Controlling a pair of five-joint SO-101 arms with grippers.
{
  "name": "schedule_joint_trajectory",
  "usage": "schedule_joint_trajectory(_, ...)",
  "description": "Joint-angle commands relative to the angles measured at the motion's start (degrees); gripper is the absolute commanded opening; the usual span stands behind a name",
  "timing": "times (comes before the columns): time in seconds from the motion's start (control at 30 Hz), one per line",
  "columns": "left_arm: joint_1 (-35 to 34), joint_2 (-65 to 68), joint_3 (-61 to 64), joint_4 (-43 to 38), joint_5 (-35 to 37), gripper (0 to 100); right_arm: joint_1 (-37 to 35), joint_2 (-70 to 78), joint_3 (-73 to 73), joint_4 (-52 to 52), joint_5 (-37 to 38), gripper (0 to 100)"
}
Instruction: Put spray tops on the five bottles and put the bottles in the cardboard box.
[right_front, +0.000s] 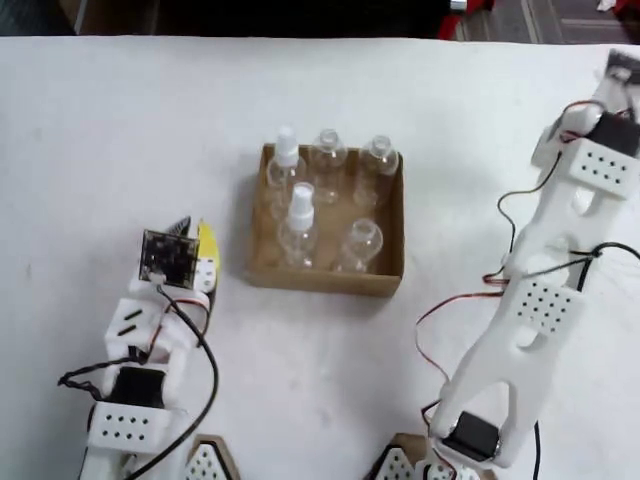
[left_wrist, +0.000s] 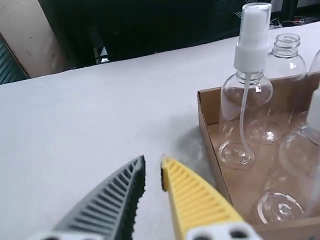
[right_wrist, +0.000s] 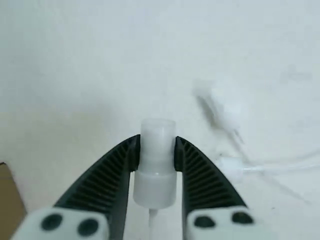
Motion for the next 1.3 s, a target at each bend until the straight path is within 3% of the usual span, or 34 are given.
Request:
schedule_joint_trajectory(0.0, 0.7, -0.7, -0.4, -1.1, -0.6, 6, 1.1, -14.6, -1.2, 1.5, 1.0, 1.5)
schedule_joint_trajectory(0.33, 0.7, -0.7, -0.4, -1.1, -0.6, 6, 0.5, -36.9, 4.8, 1.8, 0.5, 1.5)
schedule_joint_trajectory(0.6, 0.6, -0.7, -0.4, -1.0, -0.6, 6, -10.7, -63.2, 27.3, 1.5, 0.4, 1.6)
schedule_joint_trajectory(0.77, 0.6, -0.7, -0.4, -1.0, -0.6, 6, -22.5, -75.4, 38.1, -0.9, 0.9, 1.6)
schedule_joint_trajectory(1.07, 0.4, -0.7, -0.4, -1.0, -0.6, 6, -35.2, -82.5, 57.0, -20.7, 1.0, 1.7)
schedule_joint_trajectory(1.27, 0.5, -0.7, -0.4, -1.0, -0.6, 6, -37.1, -82.7, 75.9, -44.4, 0.5, 1.7)
